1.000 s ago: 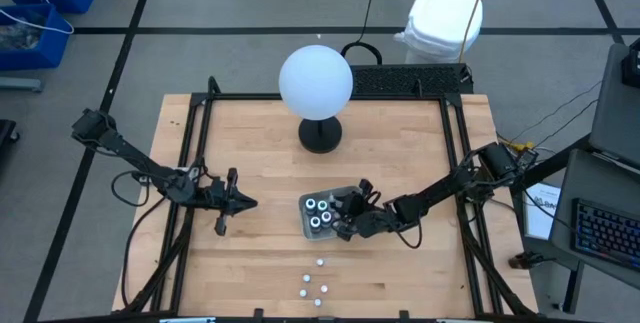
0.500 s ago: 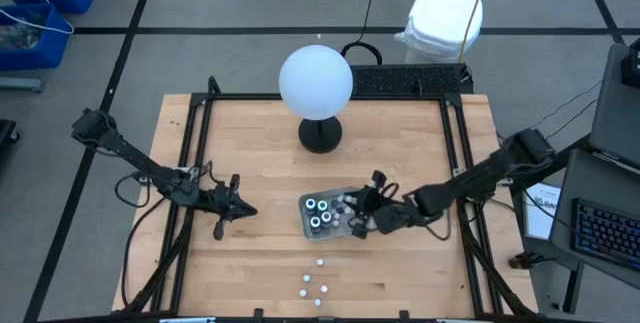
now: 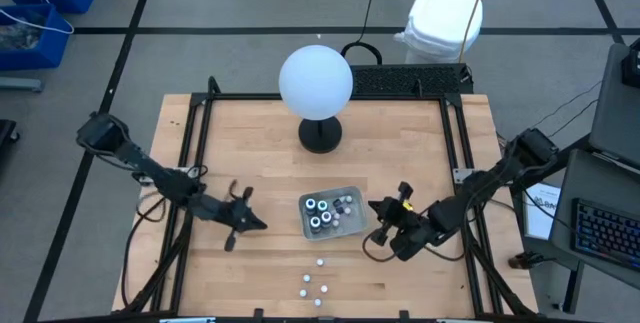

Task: Pick & Place food coloring
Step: Adjust the gray bin

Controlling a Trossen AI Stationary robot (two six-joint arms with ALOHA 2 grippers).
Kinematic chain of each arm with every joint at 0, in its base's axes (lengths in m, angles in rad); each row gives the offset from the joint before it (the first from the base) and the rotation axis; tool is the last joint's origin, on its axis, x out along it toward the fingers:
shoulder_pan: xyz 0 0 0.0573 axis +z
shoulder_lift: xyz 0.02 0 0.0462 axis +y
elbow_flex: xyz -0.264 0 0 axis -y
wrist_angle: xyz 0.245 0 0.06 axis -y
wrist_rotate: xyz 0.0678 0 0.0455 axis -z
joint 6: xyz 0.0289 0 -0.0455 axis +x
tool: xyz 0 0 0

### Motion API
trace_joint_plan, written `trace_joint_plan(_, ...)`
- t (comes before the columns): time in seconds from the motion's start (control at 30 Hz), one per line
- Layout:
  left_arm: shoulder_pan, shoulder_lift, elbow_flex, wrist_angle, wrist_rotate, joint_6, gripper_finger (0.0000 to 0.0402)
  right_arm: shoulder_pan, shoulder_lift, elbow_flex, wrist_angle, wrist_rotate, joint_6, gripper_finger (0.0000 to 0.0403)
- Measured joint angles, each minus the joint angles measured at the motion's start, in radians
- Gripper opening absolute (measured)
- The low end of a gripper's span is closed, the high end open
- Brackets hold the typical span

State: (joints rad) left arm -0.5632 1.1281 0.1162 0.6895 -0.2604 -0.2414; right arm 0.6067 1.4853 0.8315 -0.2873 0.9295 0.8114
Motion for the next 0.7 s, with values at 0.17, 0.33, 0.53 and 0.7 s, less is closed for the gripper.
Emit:
trace_joint_plan(0.17, 0.004, 0.173, 0.102, -0.066, 0.022, 0.05, 0.0002, 0.027, 0.038, -0.078, 0.007, 0.009, 0.167, 0.0001)
trace_joint_plan(0.33, 0.057, 0.278, 0.199, -0.074, 0.019, 0.089, 0.0003, 0.037, 0.047, -0.145, 0.03, -0.017, 0.281, 0.0)
trace_joint_plan(0.53, 0.139, 0.332, 0.295, -0.161, -0.025, 0.046, 0.0002, 0.033, 0.047, -0.219, 0.211, -0.044, 0.255, 0.0)
trace_joint_plan(0.7, 0.175, 0.339, 0.302, -0.223, -0.038, -0.02, 0.0003, 0.014, 0.051, -0.248, 0.331, -0.07, 0.17, 0.0)
